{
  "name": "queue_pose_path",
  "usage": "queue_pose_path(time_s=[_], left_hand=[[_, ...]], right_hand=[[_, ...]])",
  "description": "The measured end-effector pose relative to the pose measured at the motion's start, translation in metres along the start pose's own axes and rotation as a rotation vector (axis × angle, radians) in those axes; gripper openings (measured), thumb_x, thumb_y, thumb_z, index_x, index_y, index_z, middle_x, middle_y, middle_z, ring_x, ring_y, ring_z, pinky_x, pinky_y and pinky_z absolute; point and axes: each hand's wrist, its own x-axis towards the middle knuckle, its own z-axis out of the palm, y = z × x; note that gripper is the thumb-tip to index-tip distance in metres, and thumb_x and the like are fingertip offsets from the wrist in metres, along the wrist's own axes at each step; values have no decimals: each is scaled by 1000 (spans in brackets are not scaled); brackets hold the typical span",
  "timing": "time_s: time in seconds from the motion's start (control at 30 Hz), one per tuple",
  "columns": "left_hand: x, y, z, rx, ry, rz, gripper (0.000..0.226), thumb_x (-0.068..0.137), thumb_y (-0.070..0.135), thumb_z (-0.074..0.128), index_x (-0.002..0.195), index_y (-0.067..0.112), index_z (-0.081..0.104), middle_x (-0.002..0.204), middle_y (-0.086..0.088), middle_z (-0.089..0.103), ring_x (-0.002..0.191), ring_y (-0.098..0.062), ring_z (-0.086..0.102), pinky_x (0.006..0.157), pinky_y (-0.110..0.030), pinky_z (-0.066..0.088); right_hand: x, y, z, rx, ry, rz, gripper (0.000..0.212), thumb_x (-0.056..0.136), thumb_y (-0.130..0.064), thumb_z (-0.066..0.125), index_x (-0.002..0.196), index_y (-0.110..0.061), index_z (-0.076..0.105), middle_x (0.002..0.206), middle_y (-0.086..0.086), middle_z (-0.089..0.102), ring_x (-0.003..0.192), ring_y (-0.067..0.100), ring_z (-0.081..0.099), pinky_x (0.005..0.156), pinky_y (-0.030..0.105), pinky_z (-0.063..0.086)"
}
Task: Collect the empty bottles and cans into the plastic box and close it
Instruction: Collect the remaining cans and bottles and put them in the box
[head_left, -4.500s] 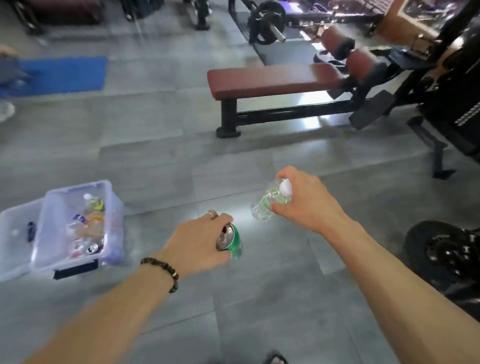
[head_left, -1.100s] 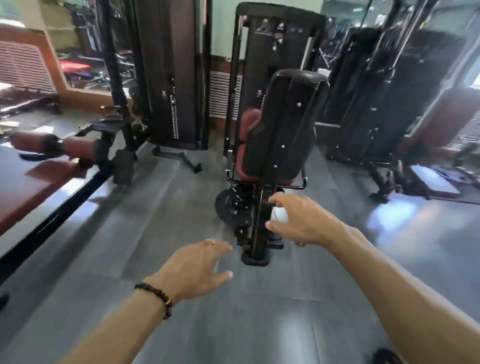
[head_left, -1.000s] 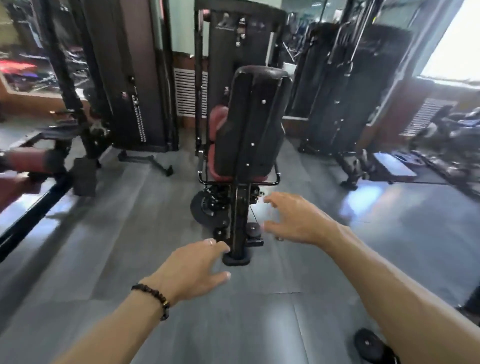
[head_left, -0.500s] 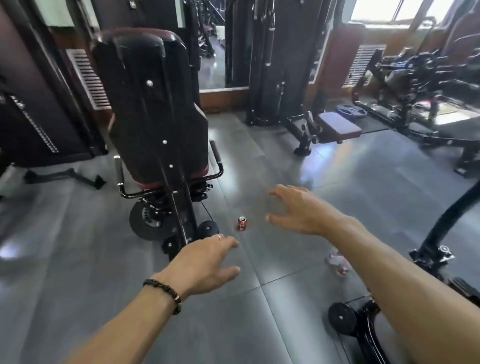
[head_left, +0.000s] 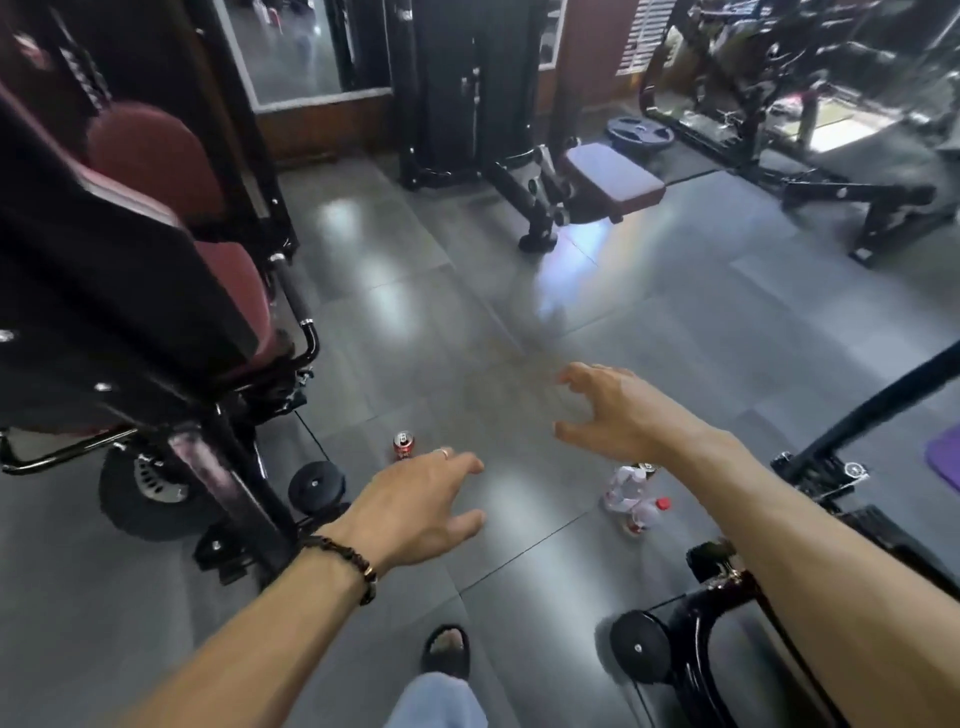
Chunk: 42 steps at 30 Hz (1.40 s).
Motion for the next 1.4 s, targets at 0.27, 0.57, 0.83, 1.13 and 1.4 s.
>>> queue_pose_path(time_s=[0.27, 0.57, 0.83, 1.13, 1.4], left_hand=[[191, -1, 90, 28, -147, 119, 52, 87, 49, 51, 133, 28, 41, 132, 6, 51, 118, -17, 52, 93, -31, 41], [382, 30, 302, 20, -308, 210, 53, 85, 48, 53, 132, 29, 39, 126, 6, 51, 116, -19, 53, 93, -34, 44], [503, 54, 479, 87, -276, 276, 56, 81, 38, 60, 130, 24, 36, 119, 0, 46, 107, -25, 51, 81, -44, 50], [598, 78, 553, 80, -189, 383, 56, 81, 19, 58, 131, 27, 36, 125, -2, 47, 111, -26, 48, 81, -41, 48], [591, 57, 552, 176, -154, 398, 35, 91, 15, 53, 124, 23, 43, 122, -1, 56, 97, -31, 61, 69, -40, 50]], right_hand=[[92, 162, 68, 128, -53, 268, 60, 86, -44, 60, 137, -19, 43, 135, 6, 52, 120, 24, 52, 100, 35, 41], [134, 381, 231, 300, -139, 536, 56, 86, -48, 61, 132, -20, 46, 132, 9, 54, 118, 25, 52, 99, 38, 42], [163, 507, 390, 375, -169, 655, 66, 80, -46, 65, 137, -21, 42, 131, 7, 52, 118, 25, 51, 96, 35, 42], [183, 570, 460, 453, -109, 715, 62, 73, -44, 71, 129, -26, 52, 120, 2, 60, 113, 24, 56, 93, 36, 47], [189, 569, 449, 467, -120, 703, 52, 74, -40, 69, 123, -27, 55, 112, 2, 65, 102, 25, 60, 89, 41, 51]])
